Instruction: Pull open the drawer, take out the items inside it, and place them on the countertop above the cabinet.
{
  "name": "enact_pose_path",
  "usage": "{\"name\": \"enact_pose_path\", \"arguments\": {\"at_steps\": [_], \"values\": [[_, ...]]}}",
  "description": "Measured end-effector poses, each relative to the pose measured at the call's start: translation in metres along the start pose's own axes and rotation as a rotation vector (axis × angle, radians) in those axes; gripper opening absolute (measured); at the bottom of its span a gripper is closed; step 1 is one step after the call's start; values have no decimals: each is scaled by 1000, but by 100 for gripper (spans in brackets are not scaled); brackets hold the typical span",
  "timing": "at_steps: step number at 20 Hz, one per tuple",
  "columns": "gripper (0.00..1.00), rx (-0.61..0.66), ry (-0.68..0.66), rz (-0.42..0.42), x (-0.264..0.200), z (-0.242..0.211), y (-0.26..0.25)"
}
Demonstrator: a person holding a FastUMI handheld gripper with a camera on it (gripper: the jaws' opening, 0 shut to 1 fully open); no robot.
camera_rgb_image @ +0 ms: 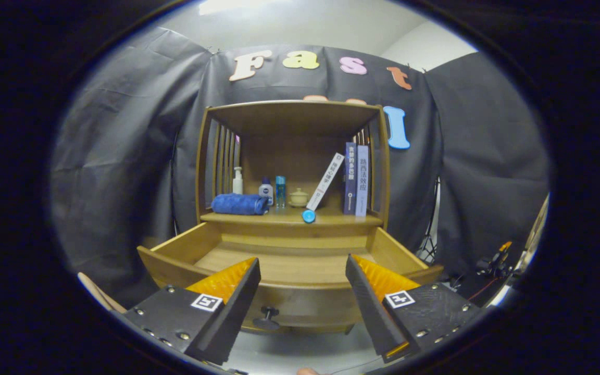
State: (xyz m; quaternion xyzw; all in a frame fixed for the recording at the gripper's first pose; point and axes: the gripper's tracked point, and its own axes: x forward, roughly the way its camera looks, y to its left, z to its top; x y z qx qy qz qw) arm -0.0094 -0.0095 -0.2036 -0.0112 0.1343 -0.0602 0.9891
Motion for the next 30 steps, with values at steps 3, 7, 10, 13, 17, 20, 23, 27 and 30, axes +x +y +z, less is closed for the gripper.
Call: {"name": "enact_pose_path", "arguments": {"at_steps": [3, 7, 10, 13, 17, 20, 23, 27, 30], "values": [[98, -10, 57, 7, -2, -28, 6], [98, -3, 132, 23, 2, -59, 14], [98, -27, 194, 25, 7, -82, 17], [98, -17, 232, 28, 11, -100, 21], [98, -40, 171, 3, 17, -86, 22], [98, -71, 138, 5, 28, -80, 29], [98, -78, 137, -8, 39, -81, 31], [98, -80, 130, -53, 39, -80, 28], [98, -77, 125, -54, 39, -80, 29]]}}
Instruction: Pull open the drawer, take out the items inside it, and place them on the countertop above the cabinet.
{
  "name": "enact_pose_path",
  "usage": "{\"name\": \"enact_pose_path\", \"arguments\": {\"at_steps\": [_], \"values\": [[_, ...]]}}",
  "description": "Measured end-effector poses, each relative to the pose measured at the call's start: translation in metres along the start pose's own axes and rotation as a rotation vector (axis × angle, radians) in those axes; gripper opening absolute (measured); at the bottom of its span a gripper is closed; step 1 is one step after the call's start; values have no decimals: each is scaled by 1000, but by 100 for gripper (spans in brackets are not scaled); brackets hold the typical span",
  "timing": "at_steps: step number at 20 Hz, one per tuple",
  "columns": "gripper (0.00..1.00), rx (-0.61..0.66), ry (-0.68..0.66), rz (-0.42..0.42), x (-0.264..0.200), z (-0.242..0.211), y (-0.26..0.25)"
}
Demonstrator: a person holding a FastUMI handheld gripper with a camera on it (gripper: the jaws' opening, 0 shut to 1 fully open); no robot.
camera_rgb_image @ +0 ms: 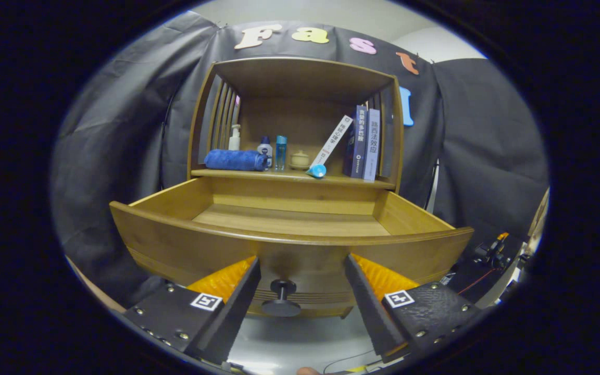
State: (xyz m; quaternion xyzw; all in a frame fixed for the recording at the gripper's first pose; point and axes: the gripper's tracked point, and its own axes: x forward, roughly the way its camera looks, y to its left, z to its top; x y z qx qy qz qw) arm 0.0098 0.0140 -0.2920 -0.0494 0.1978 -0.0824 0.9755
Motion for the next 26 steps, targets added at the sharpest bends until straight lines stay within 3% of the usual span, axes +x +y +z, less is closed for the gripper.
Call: {"name": "enact_pose_path", "arguments": {"at_steps": [26], "values": [[97, 16, -19, 18, 18, 9, 0]]}}
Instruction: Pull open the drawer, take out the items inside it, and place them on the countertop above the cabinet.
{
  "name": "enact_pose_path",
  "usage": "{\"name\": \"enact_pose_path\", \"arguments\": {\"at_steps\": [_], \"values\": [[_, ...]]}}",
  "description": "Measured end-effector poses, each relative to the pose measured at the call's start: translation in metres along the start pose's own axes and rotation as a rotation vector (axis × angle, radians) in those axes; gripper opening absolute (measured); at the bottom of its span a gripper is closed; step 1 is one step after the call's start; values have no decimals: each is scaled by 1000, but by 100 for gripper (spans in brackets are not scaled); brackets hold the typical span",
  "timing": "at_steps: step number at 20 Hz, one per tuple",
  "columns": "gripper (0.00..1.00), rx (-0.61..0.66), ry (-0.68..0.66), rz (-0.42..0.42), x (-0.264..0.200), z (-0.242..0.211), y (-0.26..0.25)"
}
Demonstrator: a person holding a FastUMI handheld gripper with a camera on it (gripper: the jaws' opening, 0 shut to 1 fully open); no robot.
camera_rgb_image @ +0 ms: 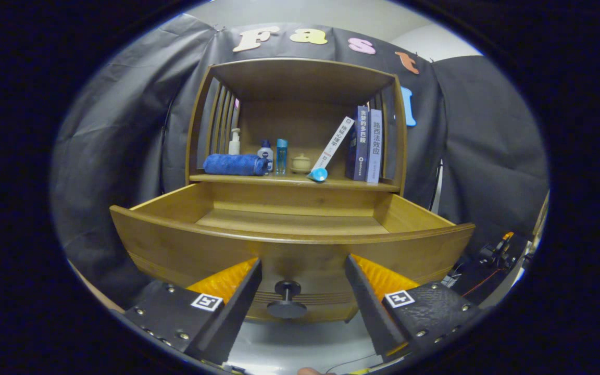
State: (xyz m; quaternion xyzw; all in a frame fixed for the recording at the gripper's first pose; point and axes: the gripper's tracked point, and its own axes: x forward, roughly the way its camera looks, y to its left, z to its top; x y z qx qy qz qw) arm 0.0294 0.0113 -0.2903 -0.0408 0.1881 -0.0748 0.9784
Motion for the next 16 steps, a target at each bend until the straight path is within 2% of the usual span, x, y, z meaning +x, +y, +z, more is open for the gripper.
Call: {"name": "enact_pose_path", "arguments": {"at_steps": [8, 16], "values": [[98, -7, -6, -13, 17, 7, -1], [97, 14, -6, -37, 55, 18, -1]]}}
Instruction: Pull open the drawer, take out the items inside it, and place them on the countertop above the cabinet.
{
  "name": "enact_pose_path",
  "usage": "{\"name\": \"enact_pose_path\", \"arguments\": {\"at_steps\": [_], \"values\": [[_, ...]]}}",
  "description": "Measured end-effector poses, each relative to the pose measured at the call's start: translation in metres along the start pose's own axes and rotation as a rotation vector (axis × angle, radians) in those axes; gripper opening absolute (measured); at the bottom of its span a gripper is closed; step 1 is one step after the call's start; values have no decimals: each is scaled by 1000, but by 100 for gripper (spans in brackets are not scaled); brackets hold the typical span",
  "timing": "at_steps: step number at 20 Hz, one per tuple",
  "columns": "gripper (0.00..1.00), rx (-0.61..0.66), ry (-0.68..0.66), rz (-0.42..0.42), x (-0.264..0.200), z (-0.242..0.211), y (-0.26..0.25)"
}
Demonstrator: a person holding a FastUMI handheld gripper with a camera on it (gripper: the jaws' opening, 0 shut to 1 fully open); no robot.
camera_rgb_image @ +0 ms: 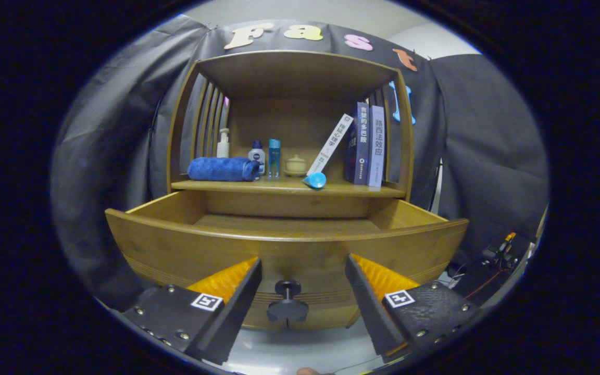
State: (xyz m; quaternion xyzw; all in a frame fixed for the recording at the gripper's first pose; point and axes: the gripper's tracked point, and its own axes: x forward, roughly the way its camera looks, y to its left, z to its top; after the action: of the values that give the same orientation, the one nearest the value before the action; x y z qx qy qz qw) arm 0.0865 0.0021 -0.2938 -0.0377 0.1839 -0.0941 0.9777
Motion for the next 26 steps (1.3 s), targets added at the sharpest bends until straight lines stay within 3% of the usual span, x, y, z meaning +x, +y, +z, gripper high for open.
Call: {"name": "enact_pose_path", "arguments": {"at_steps": [13, 26], "values": [[97, -69, -57, 6, 84, 23, 13], [97, -10, -35, 1, 133, 25, 21]]}}
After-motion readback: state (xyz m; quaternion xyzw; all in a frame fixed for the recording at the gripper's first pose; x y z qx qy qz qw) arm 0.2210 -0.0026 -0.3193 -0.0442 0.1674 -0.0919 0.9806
